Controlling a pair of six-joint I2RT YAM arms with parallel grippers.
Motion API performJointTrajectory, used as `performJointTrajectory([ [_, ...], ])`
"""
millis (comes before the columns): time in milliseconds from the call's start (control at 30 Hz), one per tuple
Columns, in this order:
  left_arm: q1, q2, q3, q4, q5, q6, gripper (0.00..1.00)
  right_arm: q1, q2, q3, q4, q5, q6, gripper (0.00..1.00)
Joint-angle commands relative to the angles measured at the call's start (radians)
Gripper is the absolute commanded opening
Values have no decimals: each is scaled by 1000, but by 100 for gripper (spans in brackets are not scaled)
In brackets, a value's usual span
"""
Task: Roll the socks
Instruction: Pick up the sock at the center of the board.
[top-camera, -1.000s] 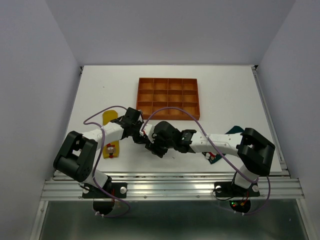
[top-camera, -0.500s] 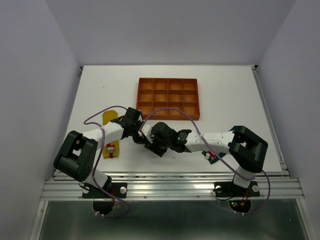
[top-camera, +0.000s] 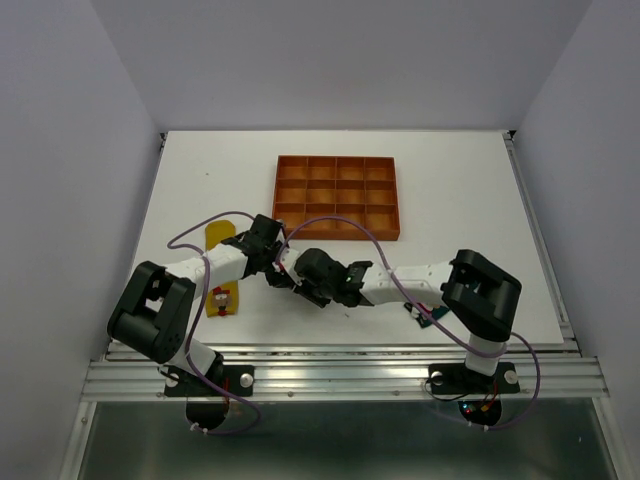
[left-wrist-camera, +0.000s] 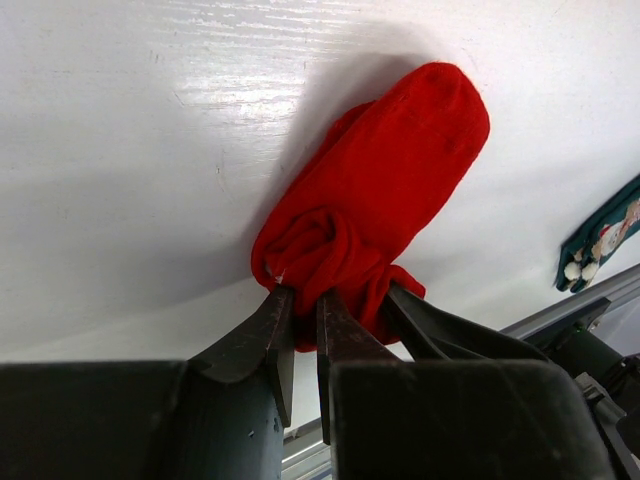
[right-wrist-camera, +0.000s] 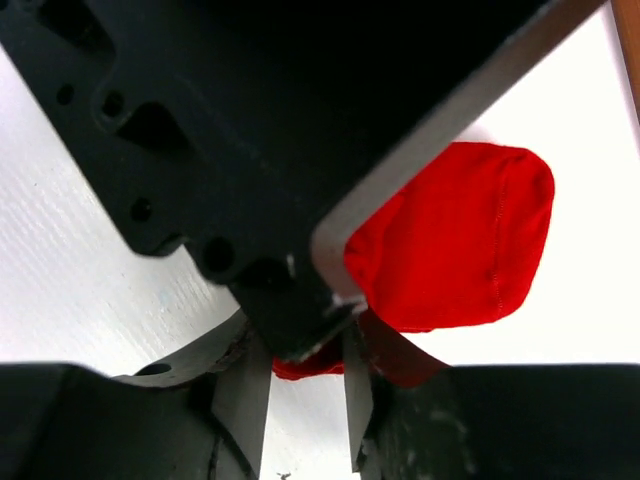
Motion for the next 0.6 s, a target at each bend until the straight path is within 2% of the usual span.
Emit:
performJointTrajectory([
  [0, -2, -7, 11, -85, 16, 16, 9, 1, 81, 2, -53, 89, 24, 32],
  [67, -2, -22, 17, -89, 22, 16, 11, 1, 90, -3, -54, 100, 26, 28],
  [167, -2, -53, 18, -95, 25, 10, 27, 1, 96, -9, -52, 132, 50, 10],
  [200, -2, -62, 21, -104, 11, 4, 37, 1, 92, -14, -52, 121, 58, 7],
  [267, -2, -79, 27, -122, -10, 4, 42, 1, 75, -23, -52, 71, 69, 2],
  [367, 1, -92, 34, -131, -18, 7, 43, 1, 49, -27, -60, 25, 99, 1],
  [567, 5, -128, 38, -145, -49, 0, 44, 1, -14, -20, -141, -194, 199, 1],
])
